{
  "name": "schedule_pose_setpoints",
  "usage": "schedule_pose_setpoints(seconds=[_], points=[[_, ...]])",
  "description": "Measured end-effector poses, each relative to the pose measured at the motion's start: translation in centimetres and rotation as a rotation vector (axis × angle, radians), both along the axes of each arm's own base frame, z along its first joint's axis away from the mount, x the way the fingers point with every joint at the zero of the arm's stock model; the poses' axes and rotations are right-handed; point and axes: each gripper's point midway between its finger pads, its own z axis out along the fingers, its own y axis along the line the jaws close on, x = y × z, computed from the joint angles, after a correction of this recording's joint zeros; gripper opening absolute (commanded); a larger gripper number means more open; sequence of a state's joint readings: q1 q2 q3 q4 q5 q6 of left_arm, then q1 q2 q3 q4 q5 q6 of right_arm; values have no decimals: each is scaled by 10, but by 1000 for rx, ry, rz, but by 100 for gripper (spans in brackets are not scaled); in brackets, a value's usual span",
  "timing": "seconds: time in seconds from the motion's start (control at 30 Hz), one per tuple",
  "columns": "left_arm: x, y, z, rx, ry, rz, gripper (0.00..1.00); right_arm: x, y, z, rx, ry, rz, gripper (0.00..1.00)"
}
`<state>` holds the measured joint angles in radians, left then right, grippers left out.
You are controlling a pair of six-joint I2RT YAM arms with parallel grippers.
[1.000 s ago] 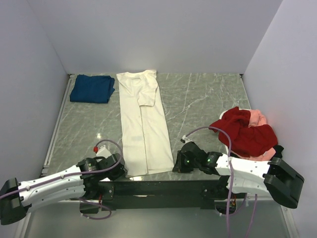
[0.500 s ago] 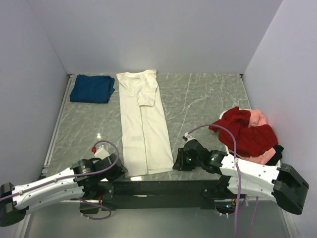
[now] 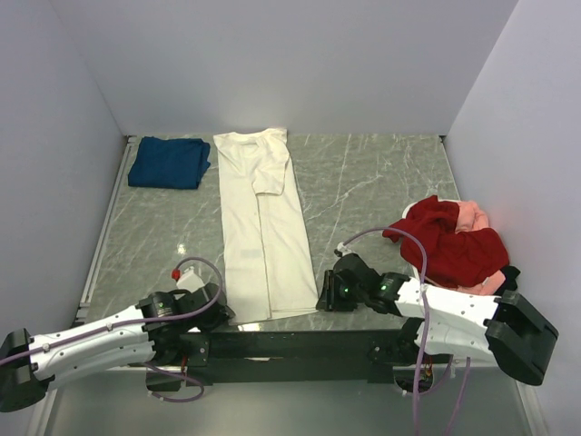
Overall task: Fold and stack the t-shirts
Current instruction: Fold the tshirt
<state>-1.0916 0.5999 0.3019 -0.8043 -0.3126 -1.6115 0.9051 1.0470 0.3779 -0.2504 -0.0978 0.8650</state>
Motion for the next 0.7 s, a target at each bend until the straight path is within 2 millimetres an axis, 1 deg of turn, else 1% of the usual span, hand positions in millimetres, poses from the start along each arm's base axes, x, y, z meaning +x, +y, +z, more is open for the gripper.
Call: schedule_pose_setpoints(seconds=[0.07,0.23,0.27,0.33,0.37,0.43,0.47,0.53,0.57,0.6,0.63,0.67,0.7], points=[[0,-1,-1,-3,0,0,35,1,2,-1,1,2,1,44],[-1,1,-4,7,4,-4,24,2,7,-3,14,8,10,44],[-1,1,-4,9,5,-4,21,2,8,-3,18,8,11,44],[-1,1,-5,11,6,-4,18,3,10,-3,24,6,14,42],[-1,1,-5,13,7,-4,15,3,10,-3,26,6,15,40],[-1,1,-6,17,8,-7,11,3,11,-3,28,6,15,35],[-1,1,-6,18,7,-9,6,3,11,-3,28,6,16,33],[-1,0,-6,16,2,-19,1,3,12,-4,26,8,17,25],[-1,0,-6,15,1,-22,0,3,12,-5,25,12,18,22],[-1,-1,-6,15,1,-27,0,2,12,-5,26,14,20,15],[-1,-1,-6,14,1,-32,0,2,13,-5,27,16,26,11],[-2,-2,-6,16,1,-41,0,1,13,-5,30,18,29,4],[-3,-2,-6,17,3,-48,0,1,13,-5,31,18,30,0]])
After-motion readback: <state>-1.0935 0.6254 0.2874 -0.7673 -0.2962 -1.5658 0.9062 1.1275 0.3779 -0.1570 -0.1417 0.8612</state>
